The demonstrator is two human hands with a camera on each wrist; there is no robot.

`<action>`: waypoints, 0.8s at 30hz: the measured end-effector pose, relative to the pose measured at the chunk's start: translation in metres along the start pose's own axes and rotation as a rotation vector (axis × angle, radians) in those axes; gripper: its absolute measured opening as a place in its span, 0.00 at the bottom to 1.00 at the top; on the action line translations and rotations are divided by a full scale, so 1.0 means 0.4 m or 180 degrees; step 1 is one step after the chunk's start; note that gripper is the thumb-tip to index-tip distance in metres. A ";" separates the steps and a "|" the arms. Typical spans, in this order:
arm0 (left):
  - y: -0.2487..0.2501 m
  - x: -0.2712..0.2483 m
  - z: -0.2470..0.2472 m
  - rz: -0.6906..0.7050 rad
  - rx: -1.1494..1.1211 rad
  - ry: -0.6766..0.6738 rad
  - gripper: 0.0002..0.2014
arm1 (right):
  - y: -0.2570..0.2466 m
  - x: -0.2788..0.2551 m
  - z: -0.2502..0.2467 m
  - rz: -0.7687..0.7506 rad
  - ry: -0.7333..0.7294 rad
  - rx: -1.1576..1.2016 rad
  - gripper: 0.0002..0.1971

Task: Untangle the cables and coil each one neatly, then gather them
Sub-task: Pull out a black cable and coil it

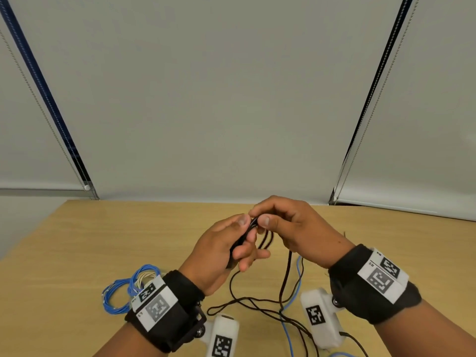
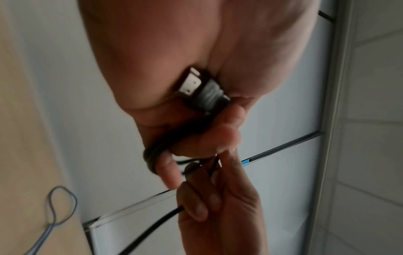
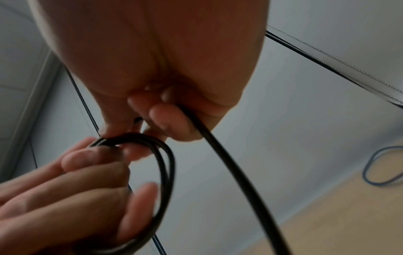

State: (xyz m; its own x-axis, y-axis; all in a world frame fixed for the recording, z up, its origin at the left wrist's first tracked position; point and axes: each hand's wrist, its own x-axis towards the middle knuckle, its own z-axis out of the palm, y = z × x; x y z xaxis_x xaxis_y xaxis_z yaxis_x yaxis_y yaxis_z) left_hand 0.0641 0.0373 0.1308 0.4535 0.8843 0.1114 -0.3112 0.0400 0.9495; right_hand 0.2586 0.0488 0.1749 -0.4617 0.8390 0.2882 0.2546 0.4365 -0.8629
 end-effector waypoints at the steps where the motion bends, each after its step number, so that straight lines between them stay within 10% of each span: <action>1: 0.005 -0.002 0.004 0.0001 -0.0159 -0.0078 0.17 | -0.002 0.001 0.000 0.0002 -0.0065 0.0158 0.08; 13: 0.104 0.004 -0.016 0.0559 -0.1804 -0.0384 0.20 | 0.079 -0.009 0.007 0.0503 -0.0087 0.0286 0.10; 24: 0.095 0.041 -0.073 0.1433 -0.0165 0.1230 0.08 | 0.069 -0.048 0.097 0.1051 -0.1056 0.0258 0.09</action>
State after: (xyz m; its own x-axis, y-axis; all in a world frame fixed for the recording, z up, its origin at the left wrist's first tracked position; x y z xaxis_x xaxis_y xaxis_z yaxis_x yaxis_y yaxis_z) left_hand 0.0352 0.0668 0.1602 -0.0665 0.9244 0.3757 -0.4472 -0.3642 0.8169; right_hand 0.2417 0.0322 0.1295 -0.6170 0.7737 -0.1438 0.3725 0.1261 -0.9194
